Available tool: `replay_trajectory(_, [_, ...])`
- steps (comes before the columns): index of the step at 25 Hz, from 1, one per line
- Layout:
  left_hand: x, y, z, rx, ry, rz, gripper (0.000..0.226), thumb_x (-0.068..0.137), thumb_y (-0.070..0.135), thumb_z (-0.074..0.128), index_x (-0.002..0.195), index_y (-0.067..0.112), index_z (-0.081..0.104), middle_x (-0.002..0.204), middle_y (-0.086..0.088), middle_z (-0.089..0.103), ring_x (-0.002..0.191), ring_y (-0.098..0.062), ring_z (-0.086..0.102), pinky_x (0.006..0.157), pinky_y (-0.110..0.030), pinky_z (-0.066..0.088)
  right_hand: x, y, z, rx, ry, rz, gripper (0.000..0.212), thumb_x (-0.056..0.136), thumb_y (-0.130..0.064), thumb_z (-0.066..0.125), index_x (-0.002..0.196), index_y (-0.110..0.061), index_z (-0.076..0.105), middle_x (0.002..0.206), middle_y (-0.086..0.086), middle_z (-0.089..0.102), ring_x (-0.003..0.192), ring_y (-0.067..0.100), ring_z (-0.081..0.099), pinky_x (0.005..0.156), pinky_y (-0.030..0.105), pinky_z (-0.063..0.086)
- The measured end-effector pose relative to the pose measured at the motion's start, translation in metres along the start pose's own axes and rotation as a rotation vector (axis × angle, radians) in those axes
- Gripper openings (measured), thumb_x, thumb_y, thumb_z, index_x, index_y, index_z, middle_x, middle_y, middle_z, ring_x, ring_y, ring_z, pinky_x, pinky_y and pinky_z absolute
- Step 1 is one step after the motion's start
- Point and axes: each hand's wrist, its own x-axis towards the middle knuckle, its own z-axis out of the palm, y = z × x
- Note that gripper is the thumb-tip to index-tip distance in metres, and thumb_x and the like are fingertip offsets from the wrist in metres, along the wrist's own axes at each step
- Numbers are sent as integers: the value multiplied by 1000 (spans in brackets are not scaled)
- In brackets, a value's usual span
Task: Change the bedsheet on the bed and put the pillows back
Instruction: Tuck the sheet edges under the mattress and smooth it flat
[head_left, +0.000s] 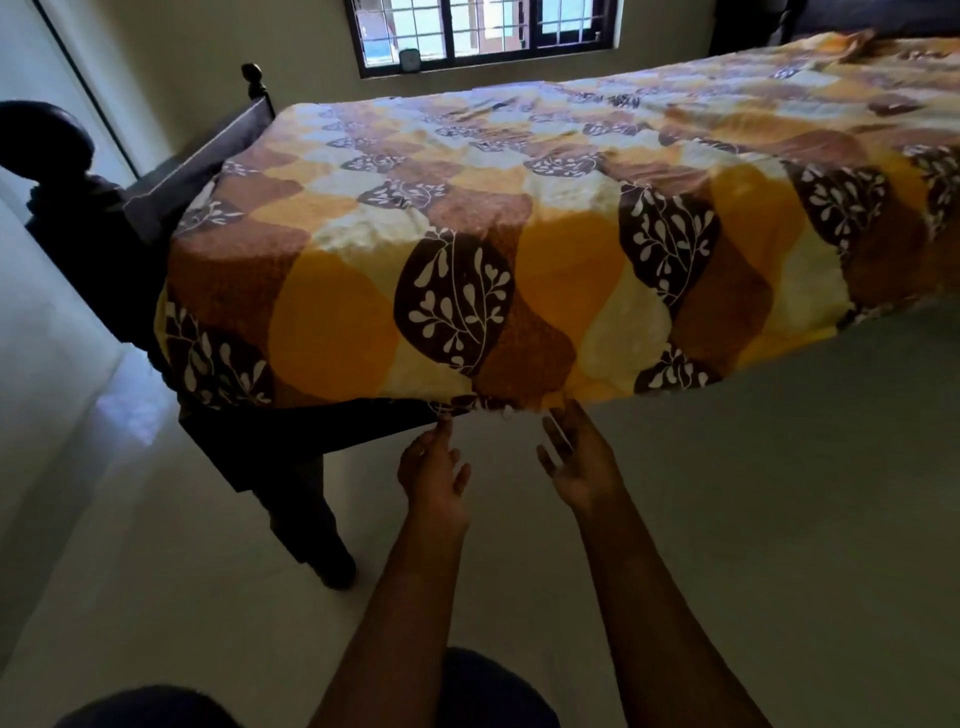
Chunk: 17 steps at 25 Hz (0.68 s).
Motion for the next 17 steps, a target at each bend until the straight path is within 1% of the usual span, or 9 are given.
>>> replay_trajectory(1, [-10,1,-4,-90,-8,-7,18,90,22,59,101,8,57,95,-4,54,94,-20,54,72,-32,49,-2,8,-2,58,33,21,39,92,-25,56,130,-18,51,121,1,53,115,17,52,89,33,41])
replay_trajectory(3, [-34,10,-3,-262,-138,-22,17,94,22,51,86,9,56,81,-5,57,80,-18,58,69,-28,48,-8,25,1,194,21,84,42,92,-21,56,132,-12,50,121,6,53,105,19,55,77,27,50])
replay_trajectory(4, [-41,15,0,-315,-209,-22,18,95,23,48,88,9,57,82,-6,59,79,-17,60,71,-28,49,-11,31,6,247,-9,109,42,92,-20,57,131,-10,50,120,8,54,95,17,58,65,22,53])
replay_trajectory(6, [-47,27,6,-349,-299,-35,26,95,28,45,104,7,57,99,-10,63,94,-21,62,83,-33,50,-10,34,17,268,-47,99,37,91,-23,57,125,-9,54,107,4,59,75,9,54,47,15,48])
replay_trajectory(7, [-48,32,7,-351,-331,-56,34,95,33,44,113,6,54,110,-13,61,103,-24,59,90,-36,48,-8,32,21,240,-44,54,31,92,-24,56,120,-11,57,98,1,60,70,6,51,45,15,45])
replay_trajectory(9, [-45,37,6,-387,-371,-97,51,94,42,42,128,4,45,126,-17,54,118,-28,53,101,-43,41,-4,25,28,180,-8,-70,21,93,-22,56,112,-14,59,87,-4,59,69,5,48,54,16,43])
replay_trajectory(12, [-40,35,0,-505,-437,-133,59,92,49,39,129,2,45,132,-19,50,124,-29,48,107,-46,35,-2,16,26,63,109,-195,9,93,-16,56,100,-15,61,85,-5,57,76,6,50,65,19,41])
replay_trajectory(15, [-34,33,-6,-561,-492,-149,63,90,54,37,123,2,49,133,-19,51,125,-29,47,105,-47,35,-9,7,25,-18,129,-235,6,92,-14,57,87,-15,62,71,-1,51,60,7,43,54,18,39])
replay_trajectory(17, [-34,31,-10,-553,-539,-149,66,87,56,37,125,3,48,132,-18,53,124,-29,49,100,-47,40,-15,-1,27,115,36,-214,11,93,-10,53,86,-11,62,72,2,57,59,7,52,51,16,45])
